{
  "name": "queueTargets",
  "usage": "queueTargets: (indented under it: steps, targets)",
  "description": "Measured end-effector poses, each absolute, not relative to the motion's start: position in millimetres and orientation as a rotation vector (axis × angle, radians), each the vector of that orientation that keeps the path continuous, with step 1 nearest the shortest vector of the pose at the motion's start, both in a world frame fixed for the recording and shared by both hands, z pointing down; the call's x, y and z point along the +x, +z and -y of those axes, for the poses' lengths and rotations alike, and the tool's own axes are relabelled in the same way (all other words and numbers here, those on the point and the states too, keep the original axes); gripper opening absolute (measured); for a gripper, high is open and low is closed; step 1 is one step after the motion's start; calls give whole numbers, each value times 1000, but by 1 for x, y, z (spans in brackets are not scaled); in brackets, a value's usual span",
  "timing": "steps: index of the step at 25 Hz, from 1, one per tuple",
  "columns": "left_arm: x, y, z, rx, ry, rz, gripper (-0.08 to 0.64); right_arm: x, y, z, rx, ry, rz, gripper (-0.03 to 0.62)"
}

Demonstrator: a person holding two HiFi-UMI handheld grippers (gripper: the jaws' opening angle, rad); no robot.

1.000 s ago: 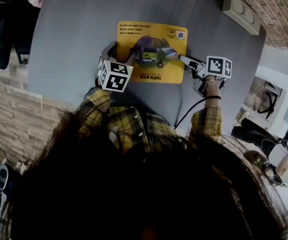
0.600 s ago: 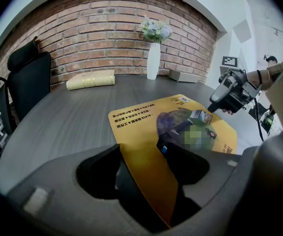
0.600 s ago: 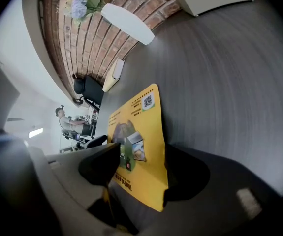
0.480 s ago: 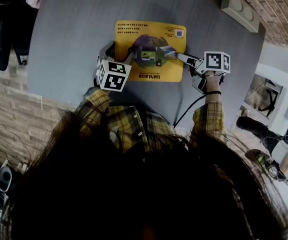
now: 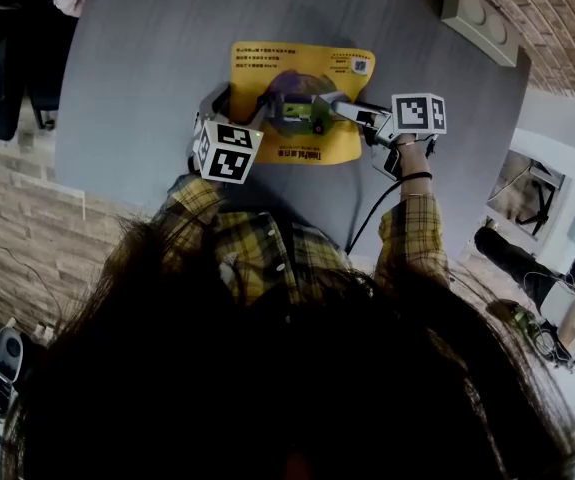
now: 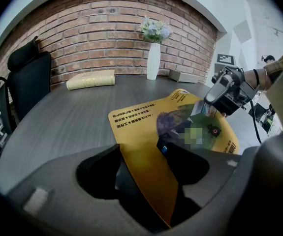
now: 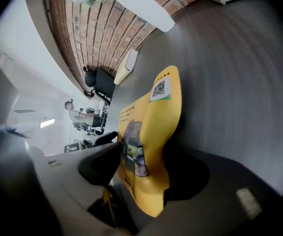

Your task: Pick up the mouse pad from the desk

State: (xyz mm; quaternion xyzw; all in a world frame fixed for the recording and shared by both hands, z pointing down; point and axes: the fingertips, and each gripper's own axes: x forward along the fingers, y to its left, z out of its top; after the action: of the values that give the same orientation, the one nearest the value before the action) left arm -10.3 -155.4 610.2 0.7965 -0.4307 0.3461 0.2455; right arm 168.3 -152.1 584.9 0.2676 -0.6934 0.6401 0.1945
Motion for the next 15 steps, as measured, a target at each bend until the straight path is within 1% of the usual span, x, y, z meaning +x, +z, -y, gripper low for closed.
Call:
queueTargets:
  steps: [7, 15]
  targets:
    - [-10, 610, 157, 2181, 938, 1177, 314, 118, 583, 157, 622, 1841, 2020, 277]
    - [-9, 610, 156, 2179, 937, 1170, 314, 94, 587, 162, 611, 1890, 2043, 207]
